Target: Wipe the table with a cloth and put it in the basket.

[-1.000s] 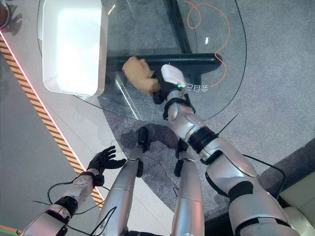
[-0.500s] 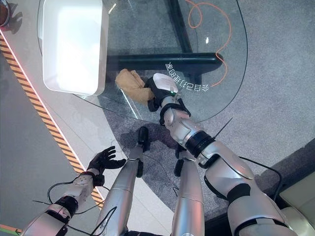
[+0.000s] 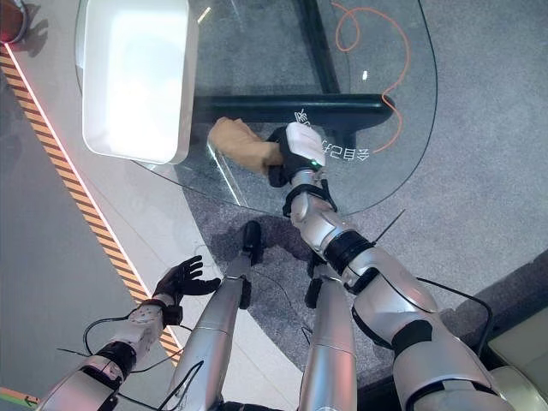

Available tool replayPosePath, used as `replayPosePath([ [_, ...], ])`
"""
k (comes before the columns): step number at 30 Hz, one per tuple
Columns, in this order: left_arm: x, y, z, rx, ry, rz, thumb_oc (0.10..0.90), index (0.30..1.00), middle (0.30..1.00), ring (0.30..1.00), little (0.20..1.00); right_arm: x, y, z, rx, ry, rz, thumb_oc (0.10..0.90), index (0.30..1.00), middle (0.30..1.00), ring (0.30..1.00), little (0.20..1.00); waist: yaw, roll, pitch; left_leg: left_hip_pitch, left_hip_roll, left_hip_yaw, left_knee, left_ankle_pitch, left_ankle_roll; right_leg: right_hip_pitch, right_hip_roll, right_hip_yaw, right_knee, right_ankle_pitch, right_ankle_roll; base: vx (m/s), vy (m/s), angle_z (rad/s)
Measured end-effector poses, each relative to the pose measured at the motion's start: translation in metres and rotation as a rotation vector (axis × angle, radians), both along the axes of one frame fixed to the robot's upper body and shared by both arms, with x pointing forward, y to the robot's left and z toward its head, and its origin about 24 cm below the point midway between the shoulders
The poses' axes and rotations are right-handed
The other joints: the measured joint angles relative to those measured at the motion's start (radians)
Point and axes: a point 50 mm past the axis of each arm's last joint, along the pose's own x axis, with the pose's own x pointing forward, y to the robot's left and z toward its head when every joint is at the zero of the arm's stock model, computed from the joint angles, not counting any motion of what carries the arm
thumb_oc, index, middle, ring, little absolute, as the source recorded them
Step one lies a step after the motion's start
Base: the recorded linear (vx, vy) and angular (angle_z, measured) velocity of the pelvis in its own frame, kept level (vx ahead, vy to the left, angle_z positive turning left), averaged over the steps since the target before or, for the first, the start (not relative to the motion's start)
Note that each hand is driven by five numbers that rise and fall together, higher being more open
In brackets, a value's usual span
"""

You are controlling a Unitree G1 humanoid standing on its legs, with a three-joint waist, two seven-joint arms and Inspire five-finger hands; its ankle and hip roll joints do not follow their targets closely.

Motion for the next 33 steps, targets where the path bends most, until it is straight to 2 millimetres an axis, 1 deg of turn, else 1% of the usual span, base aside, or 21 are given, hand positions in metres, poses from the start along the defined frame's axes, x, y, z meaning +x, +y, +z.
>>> replayPosePath([
  [1, -0.001, 0.000, -0.001, 0.000, 0.004, 0.001, 0.800, 0.900, 0.900, 0.900, 0.900, 0.002, -0.009, 0.006, 0.034, -0.024, -0.048, 0.100, 0.300, 0.300, 0.300, 0.200, 0.000, 0.000, 0.000, -0.002, -0.001, 0.000, 0.000, 0.001, 0.000, -0.001, -0.002, 0.000, 0.000, 0.000, 0.001, 0.00, 0.009, 0.04],
  [2, -0.002, 0.000, -0.001, 0.000, 0.005, 0.001, 0.800, 0.900, 0.900, 0.900, 0.900, 0.003, -0.013, 0.009, 0.052, -0.031, -0.070, 0.100, 0.300, 0.300, 0.300, 0.200, 0.000, 0.000, 0.000, -0.003, -0.002, 0.000, 0.000, 0.001, 0.000, -0.002, -0.004, 0.000, -0.001, 0.001, 0.001, 0.00, 0.011, 0.04],
  [4, -0.004, 0.000, -0.003, -0.003, 0.009, 0.001, 0.800, 0.900, 0.900, 0.900, 0.900, 0.005, -0.031, 0.022, 0.094, -0.081, -0.164, 0.100, 0.300, 0.300, 0.300, 0.200, 0.002, 0.000, 0.000, -0.006, -0.004, 0.001, 0.000, 0.001, 0.001, -0.002, -0.005, 0.001, -0.007, 0.004, 0.006, 0.03, 0.010, -0.01],
  [5, -0.005, 0.000, -0.004, -0.005, 0.012, 0.003, 0.800, 0.900, 0.900, 0.900, 0.900, 0.005, -0.044, 0.030, 0.120, -0.117, -0.226, 0.100, 0.300, 0.300, 0.300, 0.200, 0.002, 0.000, 0.000, -0.010, -0.004, 0.002, -0.001, 0.001, 0.001, -0.003, -0.005, 0.000, -0.015, 0.007, 0.009, 0.06, 0.037, -0.02],
  [6, -0.005, 0.000, -0.004, -0.018, 0.012, 0.013, 0.800, 0.900, 0.900, 0.900, 0.900, 0.004, -0.062, 0.038, 0.137, -0.155, -0.297, 0.100, 0.300, 0.300, 0.300, 0.200, 0.000, 0.002, 0.001, -0.011, -0.007, 0.004, -0.001, 0.000, 0.003, -0.005, -0.007, 0.004, -0.016, 0.007, 0.012, 0.07, 0.039, -0.02],
  [7, -0.006, 0.000, -0.005, -0.023, 0.015, 0.015, 0.800, 0.900, 0.900, 0.900, 0.900, 0.002, -0.076, 0.042, 0.160, -0.173, -0.350, 0.100, 0.300, 0.300, 0.300, 0.200, 0.001, 0.002, 0.001, -0.012, -0.009, 0.006, -0.002, 0.006, 0.006, -0.006, -0.008, 0.002, -0.016, 0.014, 0.018, -0.07, 0.041, -0.02],
  [8, -0.006, 0.001, -0.005, -0.027, 0.016, 0.019, 0.800, 0.900, 0.900, 0.900, 0.900, 0.001, -0.082, 0.045, 0.177, -0.189, -0.379, 0.100, 0.300, 0.300, 0.300, 0.200, 0.000, 0.002, 0.001, -0.012, -0.009, 0.009, -0.002, 0.007, 0.008, -0.007, -0.008, 0.002, -0.017, 0.014, 0.018, -0.07, 0.029, -0.02],
  [10, -0.008, 0.001, -0.006, -0.034, 0.019, 0.028, 0.800, 0.900, 0.900, 0.900, 0.900, -0.004, -0.110, 0.052, 0.215, -0.230, -0.497, 0.100, 0.300, 0.300, 0.300, 0.200, -0.009, 0.004, 0.001, -0.013, -0.014, 0.014, 0.000, 0.002, 0.018, -0.007, -0.009, 0.005, -0.018, 0.012, 0.020, -0.04, 0.013, -0.01],
  [11, -0.008, 0.001, -0.006, -0.037, 0.019, 0.029, 0.800, 0.900, 0.900, 0.900, 0.900, -0.006, -0.119, 0.053, 0.222, -0.236, -0.533, 0.100, 0.300, 0.300, 0.300, 0.200, -0.011, 0.004, 0.001, -0.013, -0.014, 0.015, 0.000, -0.001, 0.020, -0.006, -0.009, 0.006, -0.018, 0.012, 0.020, 0.00, 0.000, 0.00],
  [13, -0.007, 0.000, -0.005, -0.052, 0.012, 0.034, 0.800, 0.900, 0.900, 0.900, 0.900, -0.011, -0.135, 0.055, 0.240, -0.241, -0.587, 0.100, 0.300, 0.300, 0.300, 0.200, -0.018, 0.005, 0.001, -0.012, -0.015, 0.016, 0.002, -0.004, 0.022, -0.002, -0.009, 0.007, -0.016, 0.012, 0.021, 0.00, 0.000, 0.00],
  [14, -0.007, 0.000, -0.004, -0.058, 0.009, 0.037, 0.800, 0.900, 0.900, 0.900, 0.900, -0.012, -0.140, 0.055, 0.250, -0.243, -0.602, 0.100, 0.300, 0.300, 0.300, 0.200, -0.021, 0.005, 0.001, -0.011, -0.014, 0.016, 0.003, -0.005, 0.023, -0.001, -0.008, 0.007, -0.017, 0.012, 0.021, 0.08, -0.006, -0.02],
  [16, -0.006, 0.000, -0.003, -0.062, 0.002, 0.037, 0.800, 0.900, 0.900, 0.900, 0.900, -0.013, -0.145, 0.054, 0.275, -0.243, -0.618, 0.100, 0.300, 0.300, 0.300, 0.200, -0.026, 0.005, 0.002, -0.007, -0.014, 0.016, 0.002, -0.007, 0.024, 0.003, -0.008, 0.007, -0.018, 0.011, 0.021, 0.07, -0.008, -0.01],
  [22, -0.005, 0.001, -0.002, -0.070, -0.013, 0.025, 0.800, 0.900, 0.900, 0.900, 0.900, -0.014, -0.147, 0.052, 0.329, -0.234, -0.625, 0.100, 0.300, 0.300, 0.300, 0.200, -0.032, 0.007, 0.001, -0.004, -0.014, 0.016, 0.010, -0.012, 0.025, 0.009, -0.007, 0.005, -0.022, 0.006, 0.022, -0.01, 0.000, 0.00],
  [24, -0.006, 0.002, -0.002, -0.067, -0.012, 0.027, 0.800, 0.900, 0.900, 0.900, 0.900, -0.014, -0.147, 0.052, 0.334, -0.233, -0.626, 0.100, 0.300, 0.300, 0.300, 0.200, -0.030, 0.007, 0.001, -0.006, -0.013, 0.016, 0.010, -0.011, 0.025, 0.008, -0.007, 0.005, -0.023, 0.009, 0.020, -0.07, -0.001, -0.01],
  [25, -0.006, 0.003, -0.002, -0.065, -0.011, 0.028, 0.800, 0.900, 0.900, 0.900, 0.900, -0.014, -0.147, 0.052, 0.334, -0.233, -0.626, 0.100, 0.300, 0.300, 0.300, 0.200, -0.030, 0.008, 0.001, -0.007, -0.013, 0.016, 0.009, -0.013, 0.023, 0.008, -0.006, 0.006, -0.025, 0.008, 0.026, 0.00, 0.000, 0.00],
  [27, -0.006, 0.004, -0.002, -0.064, -0.011, 0.030, 0.800, 0.900, 0.900, 0.900, 0.900, -0.014, -0.147, 0.052, 0.335, -0.237, -0.623, 0.100, 0.300, 0.300, 0.300, 0.200, -0.031, 0.008, 0.001, -0.008, -0.013, 0.016, 0.001, -0.006, 0.025, 0.004, -0.005, 0.005, -0.032, 0.016, 0.022, 0.03, -0.008, 0.00],
  [28, -0.006, 0.004, -0.001, -0.065, -0.012, 0.029, 0.800, 0.900, 0.900, 0.900, 0.900, -0.014, -0.147, 0.052, 0.334, -0.237, -0.623, 0.100, 0.300, 0.300, 0.300, 0.200, -0.031, 0.008, 0.001, -0.008, -0.013, 0.016, 0.001, -0.012, 0.025, 0.004, -0.005, 0.005, -0.032, 0.008, 0.027, 0.07, -0.016, -0.01],
  [33, -0.005, 0.003, -0.001, -0.065, -0.013, 0.027, 0.800, 0.900, 0.900, 0.900, 0.900, -0.013, -0.145, 0.054, 0.330, -0.242, -0.613, 0.100, 0.300, 0.300, 0.300, 0.200, -0.032, 0.009, 0.001, -0.015, -0.013, 0.016, -0.003, -0.005, 0.025, -0.004, -0.004, 0.006, -0.034, 0.014, 0.024, 0.00, -0.001, 0.00],
])
